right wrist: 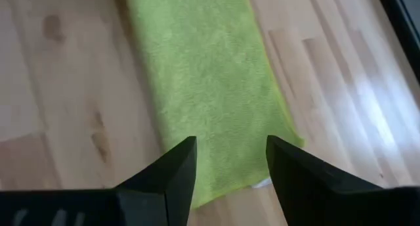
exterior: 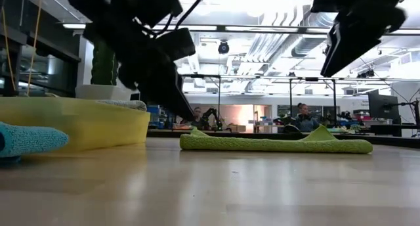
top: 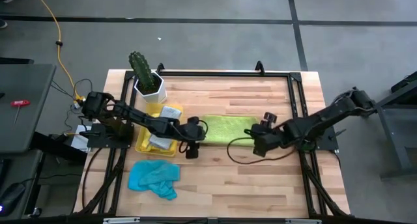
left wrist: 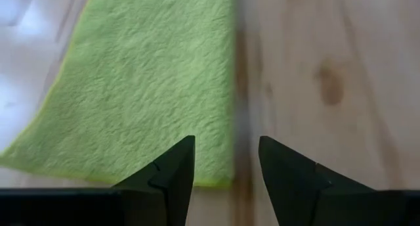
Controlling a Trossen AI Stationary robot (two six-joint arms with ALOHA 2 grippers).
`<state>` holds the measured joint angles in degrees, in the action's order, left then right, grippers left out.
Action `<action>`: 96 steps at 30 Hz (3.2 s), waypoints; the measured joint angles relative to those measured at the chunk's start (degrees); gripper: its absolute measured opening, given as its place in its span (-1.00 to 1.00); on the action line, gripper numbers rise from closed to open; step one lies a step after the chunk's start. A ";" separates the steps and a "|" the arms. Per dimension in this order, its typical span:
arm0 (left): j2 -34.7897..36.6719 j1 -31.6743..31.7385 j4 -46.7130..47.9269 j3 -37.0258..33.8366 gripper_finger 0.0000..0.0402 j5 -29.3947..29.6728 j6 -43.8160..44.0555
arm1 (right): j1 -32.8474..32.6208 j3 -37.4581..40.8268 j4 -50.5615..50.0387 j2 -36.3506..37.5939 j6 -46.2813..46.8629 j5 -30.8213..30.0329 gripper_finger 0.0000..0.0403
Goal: Fold microfiber towels
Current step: Fold the green microfiber towel
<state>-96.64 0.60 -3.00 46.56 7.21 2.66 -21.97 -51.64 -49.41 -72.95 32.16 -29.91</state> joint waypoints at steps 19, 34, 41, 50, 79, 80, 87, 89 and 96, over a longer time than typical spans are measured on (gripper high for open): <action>-5.54 0.13 -6.43 -3.23 -0.21 -1.91 -5.05 | -2.90 17.99 28.17 -0.44 -4.74 1.25 -0.12; -5.68 0.55 -3.69 -3.01 -0.21 -1.63 -5.23 | 0.91 29.11 35.94 -0.50 -1.90 7.51 -0.12; -5.68 0.55 -3.46 -3.03 -0.21 -1.64 -4.84 | 0.86 32.84 38.02 -0.28 1.07 9.11 -0.12; -5.68 0.55 -3.76 -3.13 -0.21 -1.67 -5.70 | 0.84 28.40 35.67 0.18 -6.27 10.32 -0.12; -5.79 0.50 -4.09 -3.21 -0.21 -1.60 -4.81 | -2.96 31.69 35.82 0.24 4.96 10.88 -0.15; -5.79 0.50 -4.04 -3.21 -0.21 -1.60 -4.81 | -2.96 31.72 35.96 0.20 4.94 10.76 -0.18; -5.79 0.11 -3.48 -3.12 -0.43 -1.59 -6.00 | -2.92 31.80 36.70 0.15 5.28 10.14 -0.62; -5.79 -0.27 -3.43 -3.12 -0.57 -1.65 -7.37 | -2.92 31.80 36.83 0.13 5.09 10.06 -0.80; -4.42 -1.47 -1.24 -3.24 -0.95 -1.38 -7.64 | -2.87 31.31 36.15 0.82 5.87 10.30 -0.95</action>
<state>-101.06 -0.87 -4.24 43.32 5.83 -4.98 -24.84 -20.33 -13.26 -72.13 38.04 -19.61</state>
